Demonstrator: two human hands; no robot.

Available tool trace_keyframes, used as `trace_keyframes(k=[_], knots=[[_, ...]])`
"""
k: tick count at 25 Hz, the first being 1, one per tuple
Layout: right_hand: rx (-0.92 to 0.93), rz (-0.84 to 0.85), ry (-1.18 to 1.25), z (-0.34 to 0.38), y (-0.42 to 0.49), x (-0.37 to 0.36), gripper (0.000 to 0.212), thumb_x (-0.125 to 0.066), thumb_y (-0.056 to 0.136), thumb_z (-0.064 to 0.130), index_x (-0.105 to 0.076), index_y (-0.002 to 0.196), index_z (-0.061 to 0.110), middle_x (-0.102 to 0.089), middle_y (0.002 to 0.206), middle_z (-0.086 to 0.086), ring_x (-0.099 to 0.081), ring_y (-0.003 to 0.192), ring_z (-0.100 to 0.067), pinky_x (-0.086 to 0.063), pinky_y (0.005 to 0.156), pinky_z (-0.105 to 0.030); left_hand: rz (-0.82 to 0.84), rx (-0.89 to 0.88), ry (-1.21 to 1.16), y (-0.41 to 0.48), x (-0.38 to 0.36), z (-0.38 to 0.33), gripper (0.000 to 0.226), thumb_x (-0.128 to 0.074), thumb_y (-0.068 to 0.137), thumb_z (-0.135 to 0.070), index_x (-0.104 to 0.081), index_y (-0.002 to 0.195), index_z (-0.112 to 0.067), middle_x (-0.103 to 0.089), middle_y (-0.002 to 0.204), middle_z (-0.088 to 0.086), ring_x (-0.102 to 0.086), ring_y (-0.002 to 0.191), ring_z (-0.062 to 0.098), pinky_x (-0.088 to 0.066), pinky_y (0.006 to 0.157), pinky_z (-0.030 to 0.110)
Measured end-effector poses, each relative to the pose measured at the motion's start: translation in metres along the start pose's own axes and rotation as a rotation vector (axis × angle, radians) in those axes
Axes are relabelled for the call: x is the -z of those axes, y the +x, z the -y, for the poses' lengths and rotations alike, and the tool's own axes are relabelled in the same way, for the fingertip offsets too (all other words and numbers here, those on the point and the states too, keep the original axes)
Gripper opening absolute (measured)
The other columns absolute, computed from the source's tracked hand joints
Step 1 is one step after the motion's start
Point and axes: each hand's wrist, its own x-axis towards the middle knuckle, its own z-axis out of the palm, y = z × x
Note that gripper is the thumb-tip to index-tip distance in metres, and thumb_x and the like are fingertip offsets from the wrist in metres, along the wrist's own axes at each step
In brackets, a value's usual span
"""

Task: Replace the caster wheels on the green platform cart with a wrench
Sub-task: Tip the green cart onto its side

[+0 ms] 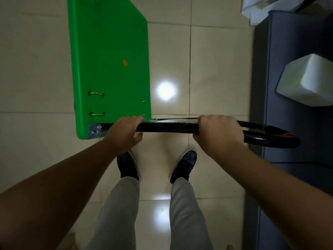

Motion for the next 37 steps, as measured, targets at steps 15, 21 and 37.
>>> trace_keyframes(k=[15,21,37], knots=[[-0.007,0.006,0.307,0.048,0.036,-0.117,0.030,-0.067,0.082,0.053,-0.051,0.072,0.030,-0.045,0.056,0.012,-0.042,0.045,-0.008,-0.027,0.042,-0.019,0.072,0.106,0.420,0.014,0.008,0.043,0.031,-0.055,0.093,-0.053,-0.063,0.085,-0.025,-0.058,0.072,-0.006,-0.064,0.067,0.019,-0.053,0.063,0.028],[0.013,-0.015,0.444,0.093,0.067,-0.163,0.029,-0.059,0.089,0.055,-0.050,0.076,0.031,-0.063,0.067,0.007,-0.062,0.058,-0.016,-0.045,0.052,-0.026,-0.007,0.115,0.405,0.016,-0.007,0.096,0.025,-0.077,0.079,-0.038,-0.063,0.066,-0.021,-0.054,0.054,-0.001,-0.056,0.051,0.025,-0.045,0.050,0.027],[0.289,0.070,0.358,0.041,0.039,0.067,0.068,-0.057,0.091,0.050,-0.033,0.149,0.023,-0.049,0.141,0.001,-0.046,0.129,-0.020,-0.035,0.109,-0.034,-0.496,0.189,-0.001,-0.075,0.111,-0.007,0.038,-0.053,0.073,-0.044,-0.069,0.102,-0.024,-0.063,0.092,-0.006,-0.063,0.087,0.021,-0.048,0.077,0.035]])
